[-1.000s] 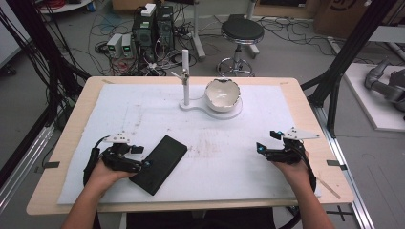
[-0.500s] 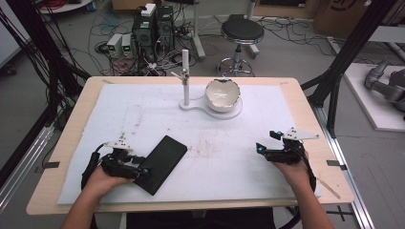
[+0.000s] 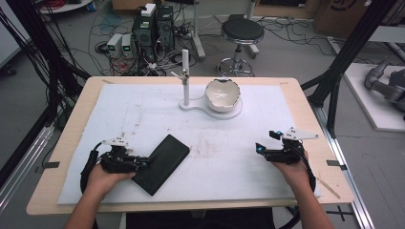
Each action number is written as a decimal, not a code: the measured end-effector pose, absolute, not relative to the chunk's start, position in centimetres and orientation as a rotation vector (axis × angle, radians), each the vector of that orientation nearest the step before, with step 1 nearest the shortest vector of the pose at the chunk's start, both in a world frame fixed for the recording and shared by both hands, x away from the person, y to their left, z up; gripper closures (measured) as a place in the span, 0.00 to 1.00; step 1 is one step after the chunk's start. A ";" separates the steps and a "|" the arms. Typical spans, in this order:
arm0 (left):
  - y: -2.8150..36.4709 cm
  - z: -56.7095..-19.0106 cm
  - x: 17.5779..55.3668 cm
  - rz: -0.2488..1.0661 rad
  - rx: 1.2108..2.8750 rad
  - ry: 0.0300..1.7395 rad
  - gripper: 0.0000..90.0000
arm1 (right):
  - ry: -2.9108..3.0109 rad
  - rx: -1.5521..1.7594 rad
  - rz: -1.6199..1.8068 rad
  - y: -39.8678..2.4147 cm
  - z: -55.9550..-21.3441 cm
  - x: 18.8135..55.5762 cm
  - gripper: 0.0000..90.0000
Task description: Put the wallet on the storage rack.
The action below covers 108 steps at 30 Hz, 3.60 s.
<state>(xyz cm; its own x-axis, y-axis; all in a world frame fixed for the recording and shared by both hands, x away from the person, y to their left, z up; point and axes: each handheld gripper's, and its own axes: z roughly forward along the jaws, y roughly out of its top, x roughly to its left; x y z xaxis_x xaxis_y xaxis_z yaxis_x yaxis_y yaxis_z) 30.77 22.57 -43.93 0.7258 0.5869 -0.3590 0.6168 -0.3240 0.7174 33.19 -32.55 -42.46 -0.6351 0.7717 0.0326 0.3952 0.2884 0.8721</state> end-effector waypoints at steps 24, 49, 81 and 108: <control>21.0 -38.7 30.2 0.048 1.911 0.627 0.91 | 2.208 0.961 1.358 -31.9 -41.7 33.0 0.21; 13.1 -36.4 30.6 -0.032 1.928 0.295 0.91 | 2.532 0.615 1.743 -23.8 -39.0 32.9 0.21; 15.8 -38.5 32.2 0.187 1.790 0.586 0.39 | 2.552 0.685 1.794 -25.8 -37.1 33.0 0.85; 20.7 -39.8 32.3 0.293 1.769 0.767 0.19 | 2.295 0.824 1.509 -31.0 -27.0 37.2 0.85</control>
<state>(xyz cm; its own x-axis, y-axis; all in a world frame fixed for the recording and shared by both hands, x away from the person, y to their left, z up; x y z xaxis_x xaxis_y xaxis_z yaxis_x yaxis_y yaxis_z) 32.27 20.67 -39.82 0.7572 0.6282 -0.1789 0.3493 -0.1581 0.9236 37.21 -30.97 -26.98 -0.8008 0.5936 0.0799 0.3086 0.2945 0.9045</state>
